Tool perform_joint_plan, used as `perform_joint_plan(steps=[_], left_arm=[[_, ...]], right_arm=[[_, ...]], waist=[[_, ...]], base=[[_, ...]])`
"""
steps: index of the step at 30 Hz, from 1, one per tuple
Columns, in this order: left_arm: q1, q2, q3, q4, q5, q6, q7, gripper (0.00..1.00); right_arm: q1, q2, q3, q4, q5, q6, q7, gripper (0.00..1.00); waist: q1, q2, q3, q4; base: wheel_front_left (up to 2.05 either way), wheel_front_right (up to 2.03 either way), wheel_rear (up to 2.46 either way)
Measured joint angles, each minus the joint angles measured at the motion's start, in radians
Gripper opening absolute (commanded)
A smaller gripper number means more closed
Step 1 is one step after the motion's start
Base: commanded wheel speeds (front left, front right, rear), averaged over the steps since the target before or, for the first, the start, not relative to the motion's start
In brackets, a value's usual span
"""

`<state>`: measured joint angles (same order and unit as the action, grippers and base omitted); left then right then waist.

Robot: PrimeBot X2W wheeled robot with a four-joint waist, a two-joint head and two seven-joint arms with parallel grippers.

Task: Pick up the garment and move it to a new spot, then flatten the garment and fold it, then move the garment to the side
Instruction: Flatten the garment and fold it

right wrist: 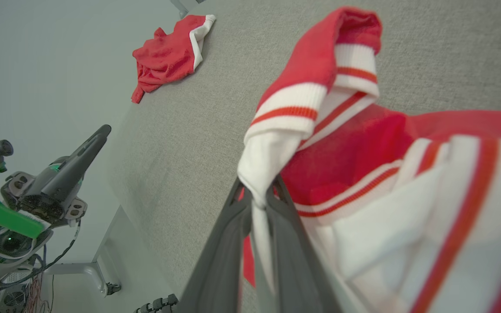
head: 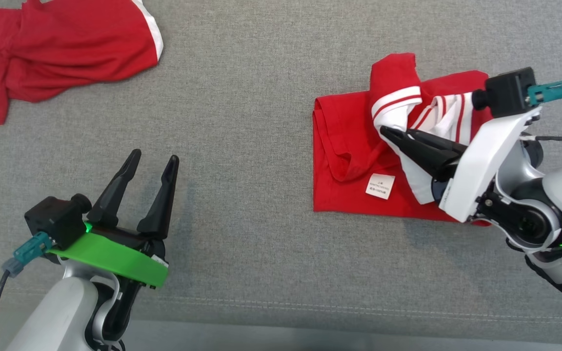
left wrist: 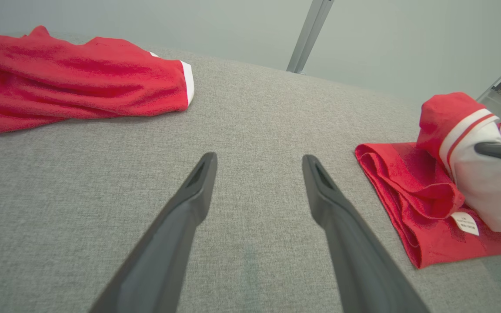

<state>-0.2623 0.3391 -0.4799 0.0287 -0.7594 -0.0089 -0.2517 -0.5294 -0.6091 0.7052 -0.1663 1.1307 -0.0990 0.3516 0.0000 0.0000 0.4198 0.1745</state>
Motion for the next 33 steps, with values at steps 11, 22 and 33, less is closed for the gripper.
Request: perform_joint_plan(steps=[11,22,33], left_arm=[[-0.016,-0.010,0.016,0.029,0.005,-0.010,0.000,1.00],[-0.025,-0.013,0.032,0.057,0.010,-0.028,0.000,1.00],[-0.019,-0.012,0.099,0.061,0.014,-0.028,0.000,1.00]], right_arm=[[-0.058,0.134,0.077,0.055,-0.064,-0.010,-0.016,1.00],[-0.129,0.324,0.182,0.040,-0.103,0.012,-0.026,1.00],[-0.123,0.257,0.020,0.005,-0.103,0.017,-0.158,1.00]], waist=[[0.0000,0.0000,0.002,-0.004],[0.0000,0.0000,-0.009,-0.011],[0.0000,0.0000,-0.048,-0.048]], base=[[0.00,0.00,0.00],[0.00,0.00,0.00],[0.00,0.00,0.00]])
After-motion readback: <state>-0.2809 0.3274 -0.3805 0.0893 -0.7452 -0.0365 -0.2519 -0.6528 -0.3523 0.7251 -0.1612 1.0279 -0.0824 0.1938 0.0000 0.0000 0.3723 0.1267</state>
